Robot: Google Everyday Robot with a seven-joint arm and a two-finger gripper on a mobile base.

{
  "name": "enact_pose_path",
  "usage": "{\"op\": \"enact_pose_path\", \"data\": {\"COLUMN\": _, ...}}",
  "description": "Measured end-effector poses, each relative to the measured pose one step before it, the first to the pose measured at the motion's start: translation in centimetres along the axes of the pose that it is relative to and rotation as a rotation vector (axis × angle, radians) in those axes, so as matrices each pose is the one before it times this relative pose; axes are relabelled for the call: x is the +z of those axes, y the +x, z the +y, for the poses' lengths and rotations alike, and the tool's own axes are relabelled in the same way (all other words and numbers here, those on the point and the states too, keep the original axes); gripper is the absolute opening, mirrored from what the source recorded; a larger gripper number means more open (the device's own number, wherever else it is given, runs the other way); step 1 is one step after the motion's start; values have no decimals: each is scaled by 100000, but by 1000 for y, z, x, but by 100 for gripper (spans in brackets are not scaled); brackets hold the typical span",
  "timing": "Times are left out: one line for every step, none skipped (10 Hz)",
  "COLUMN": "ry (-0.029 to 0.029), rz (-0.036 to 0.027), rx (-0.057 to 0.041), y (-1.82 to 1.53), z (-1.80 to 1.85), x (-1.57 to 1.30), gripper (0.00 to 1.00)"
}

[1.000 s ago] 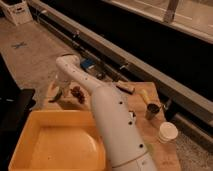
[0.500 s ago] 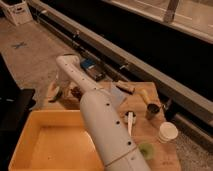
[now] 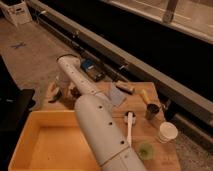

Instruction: Place pepper in paper cup

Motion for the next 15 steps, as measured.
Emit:
{"op": "enact_pose_path", "data": {"ry": 17, "rz": -167, "rx": -40, "y": -71, "z": -11, "x": -85, "gripper": 36}}
{"op": "enact_pose_path", "data": {"ry": 63, "rz": -71, "rx": 47, "y": -10, "z": 0, "x": -78, "gripper": 28}}
{"op": "enact_pose_path", "data": {"ry": 118, "rz": -101, "rx": -115, "y": -53, "z": -62, "x": 48, "gripper": 16}}
{"op": "enact_pose_path", "data": {"ry": 501, "rz": -488, "rx": -84, "y": -102, "z": -178, "x": 123, "gripper": 6}}
{"op": "enact_pose_path", "data": {"ry": 439, "rz": -1578, "rx": -156, "y": -13, "z": 224, "x": 382, "gripper": 2}}
{"op": "enact_pose_path", "data": {"ry": 1473, "rz": -2696, "rx": -569, "y": -256, "z": -185, "x": 965, "gripper": 0}}
{"op": "enact_pose_path", "data": {"ry": 76, "rz": -409, "rx": -112, "y": 198, "z": 135, "x": 348, "gripper": 0}}
{"op": "enact_pose_path", "data": {"ry": -429, "rz": -25, "rx": -133, "y": -43, "z": 106, "x": -62, "gripper": 0}}
{"op": "enact_pose_path", "data": {"ry": -13, "rz": 213, "rx": -40, "y": 49, "z": 9, "x": -186, "gripper": 0}}
{"op": "enact_pose_path", "data": {"ry": -159, "rz": 12, "rx": 5, "y": 12, "z": 54, "x": -31, "gripper": 0}}
{"op": "enact_pose_path", "data": {"ry": -11, "rz": 39, "rx": -20, "y": 3, "z": -7, "x": 2, "gripper": 0}}
{"op": "enact_pose_path", "data": {"ry": -86, "rz": -89, "rx": 4, "y": -24, "z": 21, "x": 8, "gripper": 0}}
{"op": "enact_pose_path", "data": {"ry": 18, "rz": 18, "rx": 30, "y": 14, "z": 7, "x": -9, "gripper": 0}}
{"op": "enact_pose_path", "data": {"ry": 24, "rz": 19, "rx": 13, "y": 7, "z": -7, "x": -12, "gripper": 0}}
{"op": "enact_pose_path", "data": {"ry": 15, "rz": -8, "rx": 31, "y": -1, "z": -4, "x": 0, "gripper": 0}}
